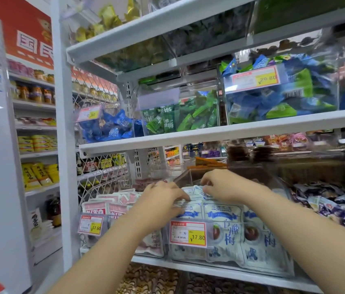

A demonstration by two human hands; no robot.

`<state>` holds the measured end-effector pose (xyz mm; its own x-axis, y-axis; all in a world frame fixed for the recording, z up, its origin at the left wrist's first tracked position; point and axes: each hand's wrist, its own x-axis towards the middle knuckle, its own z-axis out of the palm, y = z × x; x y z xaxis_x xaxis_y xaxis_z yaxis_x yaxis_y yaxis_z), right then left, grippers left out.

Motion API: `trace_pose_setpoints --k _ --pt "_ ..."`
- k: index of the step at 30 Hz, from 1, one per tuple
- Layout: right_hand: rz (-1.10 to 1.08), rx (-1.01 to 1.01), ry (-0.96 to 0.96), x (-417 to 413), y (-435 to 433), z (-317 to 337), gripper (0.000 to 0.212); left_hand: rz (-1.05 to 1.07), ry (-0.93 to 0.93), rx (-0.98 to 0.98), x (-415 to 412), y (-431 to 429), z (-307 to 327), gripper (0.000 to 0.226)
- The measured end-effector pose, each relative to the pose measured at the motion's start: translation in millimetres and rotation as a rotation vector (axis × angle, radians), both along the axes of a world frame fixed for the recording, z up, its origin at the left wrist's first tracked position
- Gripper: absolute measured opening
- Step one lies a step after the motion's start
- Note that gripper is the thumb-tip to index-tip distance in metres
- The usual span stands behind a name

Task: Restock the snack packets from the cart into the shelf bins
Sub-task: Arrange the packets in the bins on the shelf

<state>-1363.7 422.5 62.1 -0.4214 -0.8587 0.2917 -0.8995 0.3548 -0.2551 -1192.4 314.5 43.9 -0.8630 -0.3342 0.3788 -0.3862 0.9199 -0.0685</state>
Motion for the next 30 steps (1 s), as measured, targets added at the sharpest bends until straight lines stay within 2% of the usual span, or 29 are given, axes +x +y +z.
trace_pose_setpoints --k 4,7,13,17,20,25,30 --pt "-0.034 0.109 -0.006 -15 -31 -1 0.027 -0.027 0.021 0.027 7 -10 -5 0.033" --pt "0.013 0.053 -0.016 -15 -43 2 0.018 -0.054 0.035 0.057 9 -13 -6 0.034" --pt "0.151 -0.065 -0.026 2 -68 0 0.017 -0.092 0.067 0.102 9 -21 -11 0.035" --pt "0.211 -0.071 -0.119 -3 -61 2 0.01 -0.1 0.066 0.106 7 -23 -12 0.035" --pt "0.233 -0.199 -0.146 1 -43 9 0.014 -0.101 0.091 0.125 9 -23 -12 0.036" --pt "0.279 -0.526 -0.125 45 -13 -2 0.016 -0.124 0.313 0.098 31 -17 -21 0.031" --pt "0.44 -0.528 -0.125 118 -2 -52 0.021 -0.093 0.399 0.193 103 -4 -68 0.024"
